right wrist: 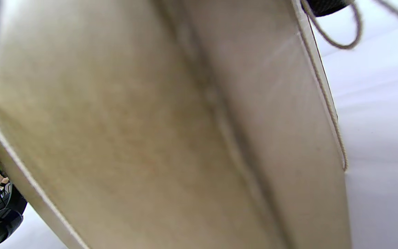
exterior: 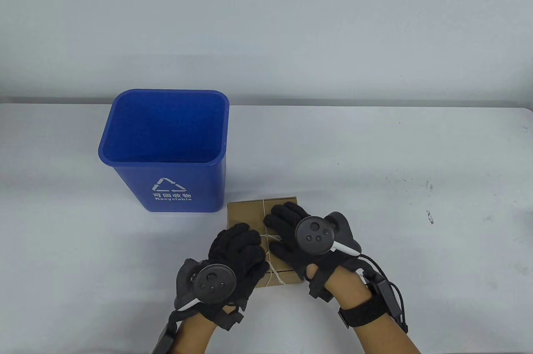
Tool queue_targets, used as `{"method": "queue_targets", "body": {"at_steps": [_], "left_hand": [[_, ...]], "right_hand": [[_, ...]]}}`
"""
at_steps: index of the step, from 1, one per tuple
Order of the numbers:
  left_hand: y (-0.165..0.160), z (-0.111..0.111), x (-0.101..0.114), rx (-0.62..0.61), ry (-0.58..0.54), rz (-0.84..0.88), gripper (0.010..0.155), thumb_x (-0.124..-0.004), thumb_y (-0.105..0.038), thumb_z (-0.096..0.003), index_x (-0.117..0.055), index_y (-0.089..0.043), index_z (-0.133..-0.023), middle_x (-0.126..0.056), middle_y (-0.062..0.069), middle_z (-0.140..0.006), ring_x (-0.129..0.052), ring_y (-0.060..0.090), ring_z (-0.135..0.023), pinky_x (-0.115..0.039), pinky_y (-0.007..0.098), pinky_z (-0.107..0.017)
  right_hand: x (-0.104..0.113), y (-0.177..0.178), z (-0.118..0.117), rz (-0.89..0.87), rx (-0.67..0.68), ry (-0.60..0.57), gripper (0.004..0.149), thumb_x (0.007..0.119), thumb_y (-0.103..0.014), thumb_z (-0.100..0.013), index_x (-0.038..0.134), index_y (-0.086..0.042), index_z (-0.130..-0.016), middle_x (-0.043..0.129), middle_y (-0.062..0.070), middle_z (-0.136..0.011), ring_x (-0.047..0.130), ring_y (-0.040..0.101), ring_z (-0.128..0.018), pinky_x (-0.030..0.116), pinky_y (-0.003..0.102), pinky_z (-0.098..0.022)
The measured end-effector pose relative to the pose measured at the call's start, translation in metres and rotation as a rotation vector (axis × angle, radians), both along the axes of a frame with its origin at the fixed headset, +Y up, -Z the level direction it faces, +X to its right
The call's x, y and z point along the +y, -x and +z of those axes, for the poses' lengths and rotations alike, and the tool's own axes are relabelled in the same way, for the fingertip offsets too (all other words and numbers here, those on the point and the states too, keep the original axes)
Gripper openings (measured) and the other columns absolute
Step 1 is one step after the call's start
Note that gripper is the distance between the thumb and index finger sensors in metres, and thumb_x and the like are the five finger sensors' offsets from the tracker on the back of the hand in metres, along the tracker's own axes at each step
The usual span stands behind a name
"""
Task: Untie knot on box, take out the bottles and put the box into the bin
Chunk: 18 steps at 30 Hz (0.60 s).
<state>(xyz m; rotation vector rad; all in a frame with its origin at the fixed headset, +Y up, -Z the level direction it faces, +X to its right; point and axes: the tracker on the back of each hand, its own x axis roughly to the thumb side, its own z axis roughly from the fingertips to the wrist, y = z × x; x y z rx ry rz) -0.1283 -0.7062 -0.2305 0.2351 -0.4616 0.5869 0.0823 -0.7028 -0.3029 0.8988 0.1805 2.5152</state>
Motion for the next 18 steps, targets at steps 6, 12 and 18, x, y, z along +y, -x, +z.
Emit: {"method": "queue_targets", "body": {"at_steps": [6,12,18], "left_hand": [[0.023,-0.004,0.004,0.105,-0.005,-0.009,0.043,-0.083,-0.039,-0.0481,-0.084,-0.013,-0.082,-0.069,0.009,-0.104,-0.054,0.046,-0.106,-0.044,0.070,-0.074],[0.038,-0.007,0.005,0.182,0.010,-0.050,0.043,-0.084,-0.039,-0.0478,-0.085,-0.012,-0.082,-0.070,0.009,-0.103,-0.054,0.046,-0.106,-0.045,0.070,-0.074],[0.051,-0.013,0.000,0.237,0.066,-0.074,0.043,-0.084,-0.038,-0.0477,-0.086,-0.012,-0.082,-0.071,0.012,-0.102,-0.055,0.046,-0.106,-0.045,0.070,-0.074]], "right_hand": [[0.000,0.000,0.000,-0.002,-0.001,-0.001,0.064,0.065,-0.045,-0.051,0.047,-0.019,-0.106,0.032,0.007,-0.113,0.028,0.042,-0.102,0.041,0.069,-0.065],[0.000,-0.001,0.000,-0.006,-0.002,-0.002,0.064,0.064,-0.045,-0.051,0.047,-0.019,-0.106,0.032,0.007,-0.113,0.028,0.042,-0.102,0.042,0.069,-0.065],[-0.001,-0.001,0.001,-0.009,-0.003,-0.002,0.064,0.064,-0.045,-0.051,0.047,-0.019,-0.106,0.032,0.007,-0.113,0.028,0.042,-0.102,0.042,0.069,-0.065]]}}
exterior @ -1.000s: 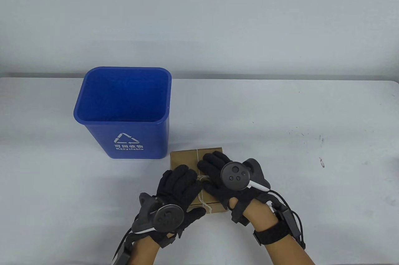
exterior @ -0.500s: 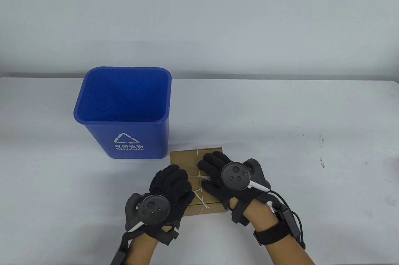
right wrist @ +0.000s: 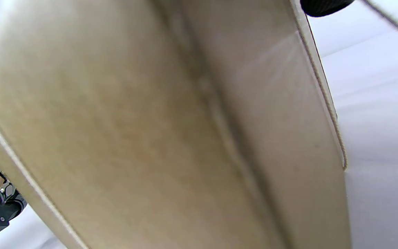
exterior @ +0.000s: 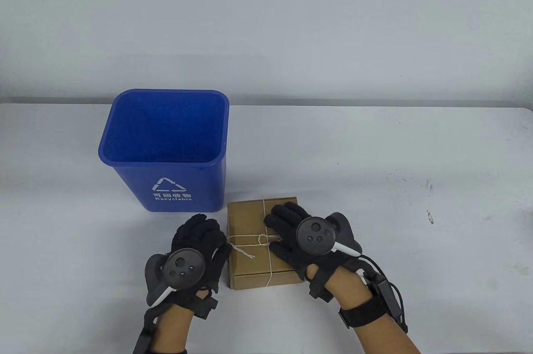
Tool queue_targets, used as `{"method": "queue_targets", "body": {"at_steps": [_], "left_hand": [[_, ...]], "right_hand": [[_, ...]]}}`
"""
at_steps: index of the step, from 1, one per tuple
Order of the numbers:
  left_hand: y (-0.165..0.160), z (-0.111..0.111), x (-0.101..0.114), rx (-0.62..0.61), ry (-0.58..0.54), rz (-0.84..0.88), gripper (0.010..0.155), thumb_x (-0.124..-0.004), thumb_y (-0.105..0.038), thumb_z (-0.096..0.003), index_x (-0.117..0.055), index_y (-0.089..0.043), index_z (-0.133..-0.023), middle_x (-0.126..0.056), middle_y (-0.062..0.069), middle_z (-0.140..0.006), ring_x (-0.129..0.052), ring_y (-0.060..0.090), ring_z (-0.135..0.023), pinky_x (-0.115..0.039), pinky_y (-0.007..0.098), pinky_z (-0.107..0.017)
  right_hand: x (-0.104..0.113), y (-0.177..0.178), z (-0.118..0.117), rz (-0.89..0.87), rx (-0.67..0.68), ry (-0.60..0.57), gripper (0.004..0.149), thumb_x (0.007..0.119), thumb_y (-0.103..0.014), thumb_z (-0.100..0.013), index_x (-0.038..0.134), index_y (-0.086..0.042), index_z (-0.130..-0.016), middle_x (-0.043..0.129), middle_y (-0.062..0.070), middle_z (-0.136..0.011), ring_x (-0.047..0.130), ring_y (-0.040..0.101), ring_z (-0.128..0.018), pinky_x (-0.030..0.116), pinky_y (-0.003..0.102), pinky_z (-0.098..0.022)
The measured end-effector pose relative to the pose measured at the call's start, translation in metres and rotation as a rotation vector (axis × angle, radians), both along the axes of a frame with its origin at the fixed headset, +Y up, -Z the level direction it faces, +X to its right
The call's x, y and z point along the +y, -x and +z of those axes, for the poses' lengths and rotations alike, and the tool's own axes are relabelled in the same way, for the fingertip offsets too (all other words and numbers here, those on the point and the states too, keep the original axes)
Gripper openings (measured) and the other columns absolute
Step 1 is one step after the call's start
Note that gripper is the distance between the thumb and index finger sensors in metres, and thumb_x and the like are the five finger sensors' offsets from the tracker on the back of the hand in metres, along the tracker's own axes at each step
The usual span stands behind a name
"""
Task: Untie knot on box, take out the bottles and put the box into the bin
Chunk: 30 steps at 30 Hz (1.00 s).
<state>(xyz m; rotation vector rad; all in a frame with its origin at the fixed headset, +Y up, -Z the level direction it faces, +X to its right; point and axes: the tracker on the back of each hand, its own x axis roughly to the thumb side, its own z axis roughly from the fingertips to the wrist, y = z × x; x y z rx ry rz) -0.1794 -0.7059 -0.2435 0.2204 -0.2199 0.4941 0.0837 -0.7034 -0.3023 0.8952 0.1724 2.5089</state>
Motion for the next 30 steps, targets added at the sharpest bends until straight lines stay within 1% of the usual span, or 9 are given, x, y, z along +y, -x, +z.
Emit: {"method": "queue_targets", "body": {"at_steps": [2,7,8,11,20,23,25,30], "left_hand": [[0.004,-0.003,-0.003,0.008,0.019,-0.002,0.043,-0.084,-0.039,-0.0477,-0.086,-0.012,-0.082,-0.071,0.009,-0.102,-0.055,0.046,-0.106,-0.045,0.070,-0.074],[0.013,-0.007,-0.007,0.038,0.053,-0.017,0.043,-0.085,-0.038,-0.0474,-0.086,-0.012,-0.082,-0.072,0.009,-0.102,-0.056,0.046,-0.105,-0.046,0.070,-0.073],[0.015,-0.008,-0.008,0.045,0.062,-0.021,0.043,-0.085,-0.038,-0.0475,-0.086,-0.012,-0.081,-0.072,0.012,-0.102,-0.056,0.046,-0.105,-0.046,0.070,-0.073],[0.019,-0.011,-0.012,0.065,0.088,-0.029,0.043,-0.085,-0.038,-0.0474,-0.086,-0.012,-0.081,-0.072,0.009,-0.102,-0.056,0.046,-0.105,-0.046,0.070,-0.073],[0.033,-0.019,-0.021,0.136,0.162,-0.076,0.043,-0.086,-0.038,-0.0473,-0.086,-0.012,-0.081,-0.072,0.009,-0.102,-0.056,0.047,-0.105,-0.046,0.070,-0.073],[0.038,-0.021,-0.023,0.180,0.189,-0.089,0.043,-0.086,-0.037,-0.0472,-0.086,-0.012,-0.081,-0.072,0.009,-0.102,-0.056,0.047,-0.105,-0.044,0.071,-0.073],[0.043,-0.021,-0.025,0.239,0.218,-0.106,0.043,-0.086,-0.037,-0.0472,-0.086,-0.012,-0.082,-0.072,0.013,-0.102,-0.056,0.048,-0.105,-0.043,0.072,-0.073],[0.051,-0.022,-0.028,0.296,0.243,-0.112,0.043,-0.087,-0.036,-0.0470,-0.086,-0.011,-0.081,-0.072,0.013,-0.101,-0.056,0.048,-0.104,-0.042,0.072,-0.073]], "right_hand": [[0.000,0.000,0.000,0.000,0.000,0.000,0.064,0.064,-0.045,-0.051,0.047,-0.019,-0.106,0.032,0.007,-0.113,0.028,0.042,-0.102,0.042,0.069,-0.065],[0.000,0.000,0.000,-0.001,0.000,-0.001,0.064,0.064,-0.045,-0.051,0.047,-0.019,-0.106,0.032,0.007,-0.113,0.028,0.042,-0.102,0.042,0.069,-0.065],[0.000,0.000,0.000,-0.001,0.000,-0.001,0.064,0.064,-0.045,-0.051,0.047,-0.019,-0.106,0.032,0.007,-0.113,0.028,0.042,-0.102,0.042,0.069,-0.065],[0.000,0.000,0.000,-0.001,0.000,-0.001,0.064,0.064,-0.045,-0.051,0.047,-0.019,-0.106,0.032,0.007,-0.113,0.028,0.042,-0.102,0.042,0.069,-0.065],[0.000,0.000,0.000,-0.001,0.000,0.000,0.064,0.064,-0.045,-0.051,0.047,-0.019,-0.106,0.032,0.007,-0.113,0.028,0.042,-0.103,0.041,0.069,-0.065],[0.000,0.000,0.000,-0.007,-0.004,0.004,0.064,0.064,-0.045,-0.051,0.047,-0.019,-0.106,0.032,0.007,-0.113,0.028,0.042,-0.103,0.041,0.069,-0.065],[0.000,-0.001,0.000,-0.008,-0.004,0.003,0.064,0.064,-0.045,-0.051,0.047,-0.019,-0.106,0.032,0.007,-0.113,0.028,0.042,-0.103,0.041,0.069,-0.065],[-0.001,-0.001,0.001,-0.009,-0.005,0.003,0.064,0.064,-0.045,-0.051,0.047,-0.019,-0.106,0.032,0.007,-0.113,0.028,0.042,-0.103,0.041,0.069,-0.065]]}}
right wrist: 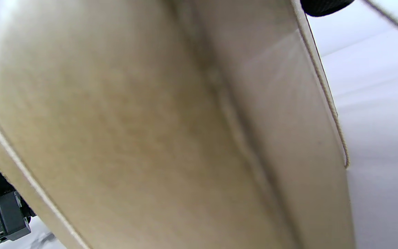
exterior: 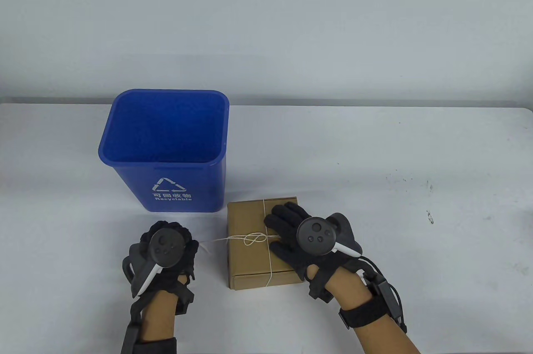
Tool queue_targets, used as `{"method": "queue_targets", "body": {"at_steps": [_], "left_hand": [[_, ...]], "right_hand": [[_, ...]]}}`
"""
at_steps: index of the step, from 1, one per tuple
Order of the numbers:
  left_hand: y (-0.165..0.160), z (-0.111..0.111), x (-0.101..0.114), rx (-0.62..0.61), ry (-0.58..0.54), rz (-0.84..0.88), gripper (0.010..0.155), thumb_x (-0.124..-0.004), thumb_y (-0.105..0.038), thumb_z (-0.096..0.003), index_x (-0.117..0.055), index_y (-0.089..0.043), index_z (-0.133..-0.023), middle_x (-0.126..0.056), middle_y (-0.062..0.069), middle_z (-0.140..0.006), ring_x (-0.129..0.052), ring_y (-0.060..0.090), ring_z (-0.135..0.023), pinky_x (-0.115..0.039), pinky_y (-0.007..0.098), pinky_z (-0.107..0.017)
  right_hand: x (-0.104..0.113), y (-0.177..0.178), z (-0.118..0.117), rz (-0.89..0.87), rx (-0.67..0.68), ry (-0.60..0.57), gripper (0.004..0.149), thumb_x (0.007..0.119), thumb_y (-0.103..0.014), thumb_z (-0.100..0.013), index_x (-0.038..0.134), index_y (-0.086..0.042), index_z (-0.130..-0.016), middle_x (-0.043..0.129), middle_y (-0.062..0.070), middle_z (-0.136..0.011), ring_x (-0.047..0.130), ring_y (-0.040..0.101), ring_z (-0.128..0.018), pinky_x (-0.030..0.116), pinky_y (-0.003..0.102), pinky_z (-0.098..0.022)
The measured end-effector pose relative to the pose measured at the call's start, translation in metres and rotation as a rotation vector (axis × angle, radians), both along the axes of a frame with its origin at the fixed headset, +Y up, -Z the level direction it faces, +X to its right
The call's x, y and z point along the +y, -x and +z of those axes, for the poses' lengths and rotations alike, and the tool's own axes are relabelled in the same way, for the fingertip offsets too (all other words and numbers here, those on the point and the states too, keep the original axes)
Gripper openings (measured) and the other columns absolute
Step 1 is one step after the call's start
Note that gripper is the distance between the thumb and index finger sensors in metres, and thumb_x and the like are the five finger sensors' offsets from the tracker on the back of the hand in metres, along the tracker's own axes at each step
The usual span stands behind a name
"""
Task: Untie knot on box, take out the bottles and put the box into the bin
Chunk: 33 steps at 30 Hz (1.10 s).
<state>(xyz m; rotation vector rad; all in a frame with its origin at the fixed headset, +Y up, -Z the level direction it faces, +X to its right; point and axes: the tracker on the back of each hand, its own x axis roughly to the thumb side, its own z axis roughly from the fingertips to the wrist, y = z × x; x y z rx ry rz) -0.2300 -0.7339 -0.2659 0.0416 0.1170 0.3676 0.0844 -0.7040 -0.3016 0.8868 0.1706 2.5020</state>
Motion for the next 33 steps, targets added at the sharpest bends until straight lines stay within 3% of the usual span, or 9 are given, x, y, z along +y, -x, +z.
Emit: {"method": "queue_targets", "body": {"at_steps": [13,20,24,26,27,30,33], "left_hand": [[0.023,0.001,-0.004,0.275,0.082,-0.095,0.042,-0.088,-0.032,-0.0467,-0.086,-0.009,-0.083,-0.072,0.013,-0.101,-0.057,0.049,-0.103,-0.042,0.072,-0.072],[0.036,0.003,-0.006,0.372,0.128,-0.066,0.050,-0.074,-0.013,-0.0489,-0.079,-0.009,-0.098,-0.067,0.016,-0.107,-0.056,0.051,-0.103,-0.042,0.072,-0.072],[0.043,0.008,0.002,0.418,0.083,-0.026,0.061,-0.070,-0.008,-0.0477,-0.065,-0.014,-0.108,-0.060,0.017,-0.111,-0.052,0.052,-0.105,-0.041,0.072,-0.073],[0.043,0.012,0.007,0.398,0.019,0.020,0.061,-0.072,-0.013,-0.0489,-0.062,-0.014,-0.109,-0.058,0.018,-0.111,-0.050,0.052,-0.105,-0.040,0.072,-0.072],[0.041,0.014,0.010,0.357,-0.033,0.064,0.061,-0.076,-0.024,-0.0501,-0.062,-0.013,-0.109,-0.058,0.018,-0.111,-0.051,0.053,-0.104,-0.040,0.073,-0.072],[0.024,0.015,0.017,0.141,-0.157,0.243,0.062,-0.080,-0.039,-0.0502,-0.070,-0.012,-0.105,-0.063,0.020,-0.109,-0.052,0.054,-0.103,-0.041,0.073,-0.071],[-0.007,0.016,0.024,-0.109,-0.225,0.288,0.063,-0.080,-0.045,-0.0495,-0.073,-0.014,-0.104,-0.067,0.015,-0.108,-0.056,0.052,-0.104,-0.044,0.072,-0.072]], "right_hand": [[0.000,0.000,0.000,-0.001,0.000,0.000,0.064,0.064,-0.045,-0.051,0.047,-0.019,-0.106,0.032,0.007,-0.113,0.028,0.042,-0.103,0.041,0.069,-0.065],[0.000,0.000,0.000,-0.003,-0.003,0.001,0.064,0.064,-0.045,-0.051,0.047,-0.019,-0.106,0.032,0.007,-0.113,0.028,0.042,-0.103,0.041,0.069,-0.065],[-0.001,-0.001,0.000,-0.004,-0.003,0.001,0.064,0.064,-0.045,-0.051,0.047,-0.019,-0.106,0.032,0.007,-0.113,0.028,0.042,-0.103,0.041,0.069,-0.065],[-0.001,-0.001,0.000,-0.003,-0.002,0.001,0.064,0.064,-0.045,-0.051,0.047,-0.019,-0.106,0.032,0.007,-0.113,0.028,0.042,-0.103,0.042,0.069,-0.065],[-0.001,-0.001,0.000,-0.004,-0.002,0.001,0.064,0.064,-0.045,-0.051,0.047,-0.019,-0.106,0.032,0.007,-0.113,0.028,0.042,-0.103,0.041,0.069,-0.065],[-0.001,-0.001,0.000,-0.003,-0.002,0.002,0.064,0.064,-0.045,-0.051,0.047,-0.019,-0.106,0.032,0.007,-0.113,0.028,0.042,-0.103,0.041,0.069,-0.065],[-0.001,-0.001,0.000,-0.003,-0.002,0.001,0.063,0.064,-0.045,-0.051,0.047,-0.019,-0.106,0.032,0.007,-0.113,0.028,0.042,-0.103,0.041,0.069,-0.065]]}}
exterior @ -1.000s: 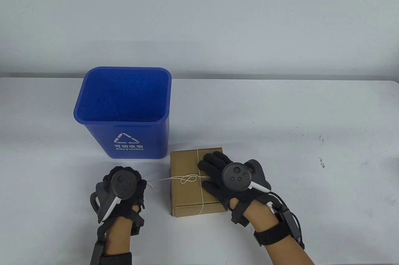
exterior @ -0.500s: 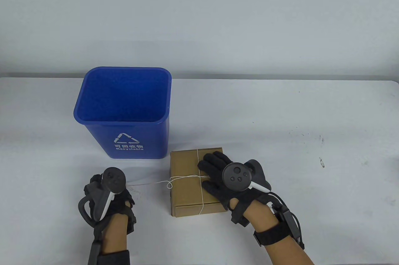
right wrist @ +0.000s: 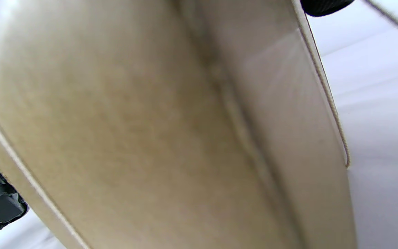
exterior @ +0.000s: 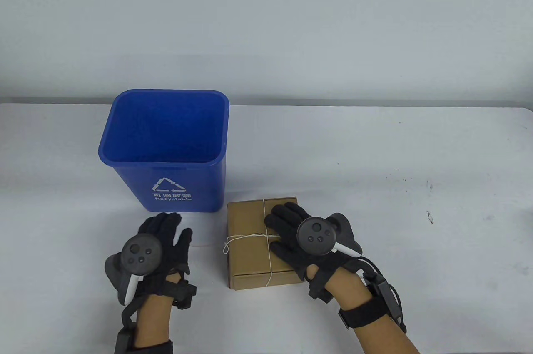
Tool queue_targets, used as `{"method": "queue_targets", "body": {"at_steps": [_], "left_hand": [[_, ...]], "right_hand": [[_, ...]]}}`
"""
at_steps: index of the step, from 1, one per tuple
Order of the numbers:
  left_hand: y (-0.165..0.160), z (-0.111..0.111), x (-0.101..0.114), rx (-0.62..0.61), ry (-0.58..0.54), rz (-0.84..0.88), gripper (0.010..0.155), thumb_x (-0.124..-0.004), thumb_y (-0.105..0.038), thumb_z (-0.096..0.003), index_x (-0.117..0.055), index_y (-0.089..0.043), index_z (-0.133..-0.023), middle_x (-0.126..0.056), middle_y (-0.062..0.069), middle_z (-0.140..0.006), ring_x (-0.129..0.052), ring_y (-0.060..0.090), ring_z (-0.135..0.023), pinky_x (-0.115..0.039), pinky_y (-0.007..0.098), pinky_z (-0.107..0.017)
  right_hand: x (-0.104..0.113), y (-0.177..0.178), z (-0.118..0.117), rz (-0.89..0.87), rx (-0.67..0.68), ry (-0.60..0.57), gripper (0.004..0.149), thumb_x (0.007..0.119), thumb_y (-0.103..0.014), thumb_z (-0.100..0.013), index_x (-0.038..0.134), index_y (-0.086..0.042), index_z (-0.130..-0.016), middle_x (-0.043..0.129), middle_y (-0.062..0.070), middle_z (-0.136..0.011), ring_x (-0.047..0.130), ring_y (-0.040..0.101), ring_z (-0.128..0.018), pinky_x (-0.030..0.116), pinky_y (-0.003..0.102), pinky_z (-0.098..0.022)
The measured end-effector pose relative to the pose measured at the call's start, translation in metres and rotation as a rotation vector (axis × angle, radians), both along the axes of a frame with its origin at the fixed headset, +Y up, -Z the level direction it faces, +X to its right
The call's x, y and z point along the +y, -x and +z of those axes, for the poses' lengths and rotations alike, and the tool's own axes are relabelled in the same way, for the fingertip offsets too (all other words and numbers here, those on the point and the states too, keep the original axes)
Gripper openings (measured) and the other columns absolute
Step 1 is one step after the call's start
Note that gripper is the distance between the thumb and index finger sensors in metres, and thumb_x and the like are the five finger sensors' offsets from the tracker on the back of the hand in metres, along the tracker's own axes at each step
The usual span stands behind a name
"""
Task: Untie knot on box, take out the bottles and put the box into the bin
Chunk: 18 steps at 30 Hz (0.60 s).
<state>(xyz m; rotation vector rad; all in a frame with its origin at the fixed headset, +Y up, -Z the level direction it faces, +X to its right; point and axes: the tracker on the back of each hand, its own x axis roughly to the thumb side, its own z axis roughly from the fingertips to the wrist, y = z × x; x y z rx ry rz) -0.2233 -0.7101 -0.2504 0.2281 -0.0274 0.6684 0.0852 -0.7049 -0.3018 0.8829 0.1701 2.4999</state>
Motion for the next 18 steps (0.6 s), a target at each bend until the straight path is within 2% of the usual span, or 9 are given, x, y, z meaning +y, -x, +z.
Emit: {"method": "queue_targets", "body": {"at_steps": [3,6,10,13,16,18], "left_hand": [[-0.034,0.002,0.005,-0.183,-0.064,0.007,0.065,-0.081,-0.048,-0.0490,-0.072,-0.016,-0.105,-0.067,0.013,-0.109,-0.056,0.050,-0.105,-0.045,0.072,-0.073],[-0.058,0.002,0.012,-0.269,-0.089,-0.013,0.065,-0.082,-0.048,-0.0489,-0.072,-0.018,-0.106,-0.066,0.012,-0.111,-0.055,0.049,-0.107,-0.044,0.072,-0.074],[-0.085,-0.004,0.021,-0.328,-0.080,-0.142,0.061,-0.083,-0.044,-0.0494,-0.076,-0.020,-0.105,-0.067,0.010,-0.112,-0.052,0.048,-0.109,-0.042,0.072,-0.075],[-0.101,-0.011,0.025,-0.335,-0.043,-0.308,0.060,-0.084,-0.042,-0.0495,-0.076,-0.021,-0.105,-0.068,0.008,-0.112,-0.052,0.047,-0.109,-0.043,0.071,-0.076],[-0.109,-0.020,0.025,-0.366,0.008,-0.317,0.061,-0.083,-0.043,-0.0497,-0.075,-0.020,-0.106,-0.067,0.008,-0.112,-0.058,0.045,-0.107,-0.048,0.068,-0.075],[-0.112,-0.025,0.025,-0.374,0.072,-0.286,0.062,-0.083,-0.044,-0.0500,-0.073,-0.021,-0.106,-0.063,0.008,-0.113,-0.053,0.044,-0.109,-0.047,0.067,-0.075]], "right_hand": [[0.000,0.000,0.000,0.000,0.000,-0.001,0.063,0.064,-0.045,-0.051,0.047,-0.019,-0.106,0.032,0.007,-0.113,0.028,0.042,-0.103,0.041,0.069,-0.065],[0.000,0.000,0.000,-0.001,0.000,-0.002,0.063,0.064,-0.045,-0.051,0.047,-0.019,-0.106,0.032,0.007,-0.113,0.028,0.042,-0.103,0.041,0.070,-0.065],[0.000,0.000,0.000,-0.004,-0.001,0.000,0.063,0.064,-0.044,-0.051,0.047,-0.018,-0.106,0.032,0.007,-0.113,0.028,0.042,-0.102,0.041,0.070,-0.065],[0.000,0.001,0.000,-0.010,-0.002,0.005,0.062,0.065,-0.043,-0.051,0.048,-0.018,-0.105,0.033,0.008,-0.112,0.028,0.043,-0.102,0.041,0.069,-0.065],[0.003,0.001,-0.001,-0.021,-0.010,0.007,0.060,0.068,-0.041,-0.050,0.052,-0.018,-0.103,0.037,0.009,-0.112,0.031,0.043,-0.102,0.042,0.069,-0.065],[0.007,0.002,-0.003,-0.036,-0.033,-0.003,0.057,0.072,-0.039,-0.050,0.058,-0.018,-0.101,0.043,0.009,-0.110,0.037,0.044,-0.101,0.044,0.069,-0.065]]}}
